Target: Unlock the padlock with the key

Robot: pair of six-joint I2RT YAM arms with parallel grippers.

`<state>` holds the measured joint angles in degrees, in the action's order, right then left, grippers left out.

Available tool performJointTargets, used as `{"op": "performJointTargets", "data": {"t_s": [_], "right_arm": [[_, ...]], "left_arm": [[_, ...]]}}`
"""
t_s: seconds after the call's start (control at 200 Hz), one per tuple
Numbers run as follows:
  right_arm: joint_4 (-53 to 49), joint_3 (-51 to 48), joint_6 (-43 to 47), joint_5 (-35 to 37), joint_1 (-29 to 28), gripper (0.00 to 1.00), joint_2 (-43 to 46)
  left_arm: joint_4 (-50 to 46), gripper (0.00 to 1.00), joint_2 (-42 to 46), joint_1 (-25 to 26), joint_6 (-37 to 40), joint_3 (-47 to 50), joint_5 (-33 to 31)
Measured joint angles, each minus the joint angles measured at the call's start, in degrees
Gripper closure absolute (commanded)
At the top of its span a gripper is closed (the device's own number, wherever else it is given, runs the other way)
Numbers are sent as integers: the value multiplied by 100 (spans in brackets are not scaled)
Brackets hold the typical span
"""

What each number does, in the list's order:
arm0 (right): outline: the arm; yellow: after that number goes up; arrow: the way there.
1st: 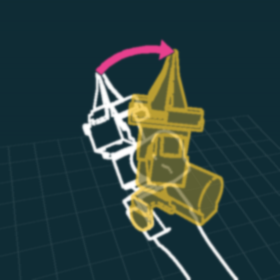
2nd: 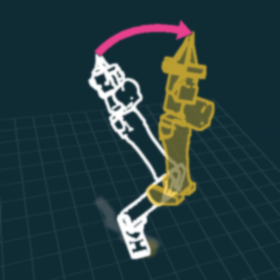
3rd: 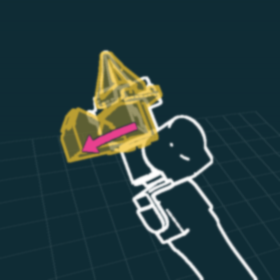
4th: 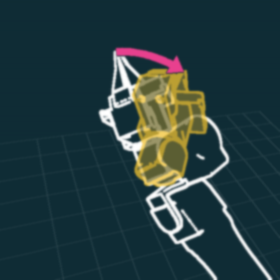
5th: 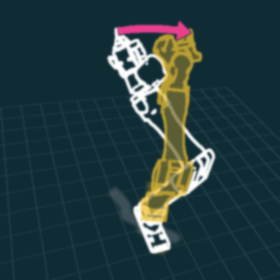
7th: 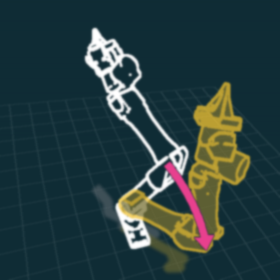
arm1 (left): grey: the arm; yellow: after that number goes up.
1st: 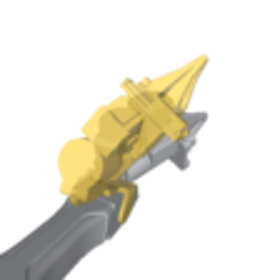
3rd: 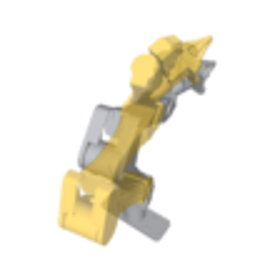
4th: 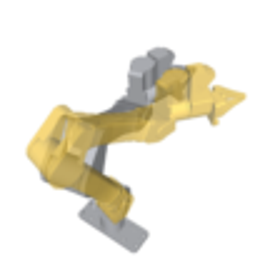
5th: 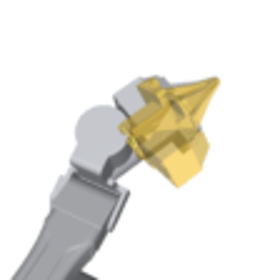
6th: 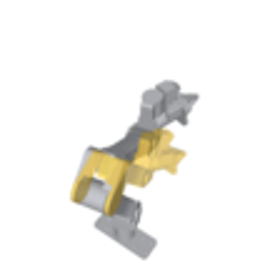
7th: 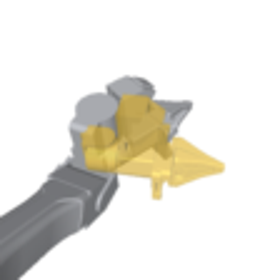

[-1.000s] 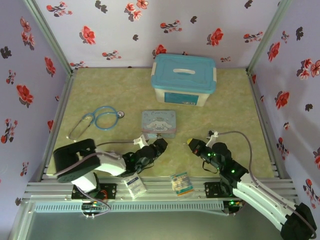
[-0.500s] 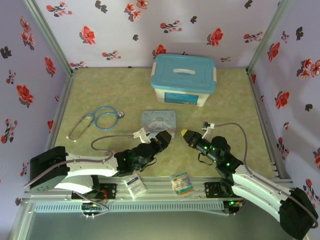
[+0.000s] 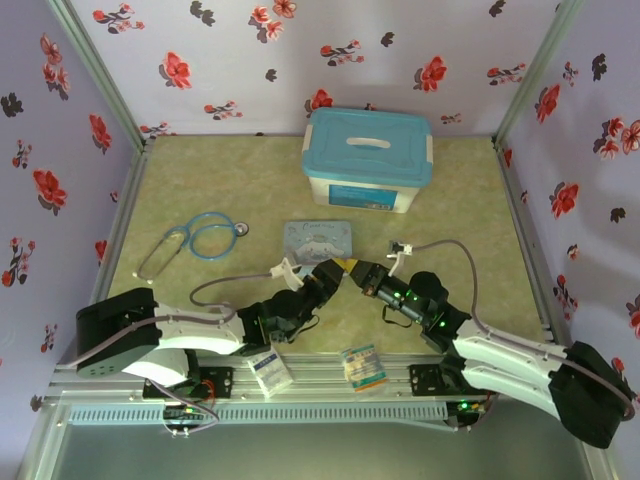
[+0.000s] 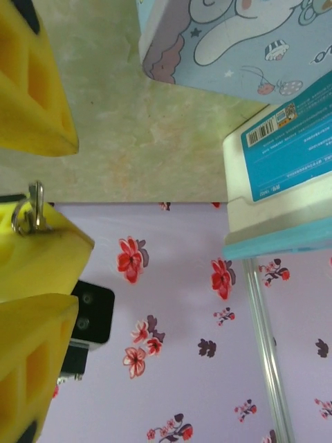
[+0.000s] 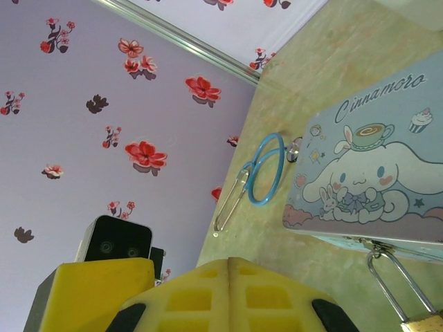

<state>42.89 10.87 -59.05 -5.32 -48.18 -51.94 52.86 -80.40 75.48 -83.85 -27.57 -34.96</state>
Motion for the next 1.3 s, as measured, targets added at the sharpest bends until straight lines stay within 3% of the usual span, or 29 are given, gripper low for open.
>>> {"op": "performJointTargets", "data": {"t_s": [0.185,0.29,0.635,0.89,0.985,1.015,1.125,1.21,1.3], "right_arm": [[260,0,-4,94,-63,100,-111],[352,0,-7,155,-87,100,-111],[592,-24,-96,326,-184,100,-249],[1025,-111,-214,474,-247,100,-597],[1067,-133,-229,479,-249,100,-619],[1064,-136,-227,479,-249,92,-612],[807,-149,-136,452,-256,38,-415],[125,-118,146,315,-212,18,94],[-1008,127,730,-20,-2,10,780]], "left_arm": [[164,58,0,0,-72,70,-68],[251,72,0,0,-111,76,-101],[568,80,-177,0,-155,140,-111],[638,100,-210,-11,-142,162,-197],[605,100,-210,-11,-125,162,-199],[605,100,-210,-11,-116,162,-197],[540,100,-144,-11,26,162,-190],[44,100,142,-11,275,118,-190],[-1123,100,632,-11,737,-254,-162]]}}
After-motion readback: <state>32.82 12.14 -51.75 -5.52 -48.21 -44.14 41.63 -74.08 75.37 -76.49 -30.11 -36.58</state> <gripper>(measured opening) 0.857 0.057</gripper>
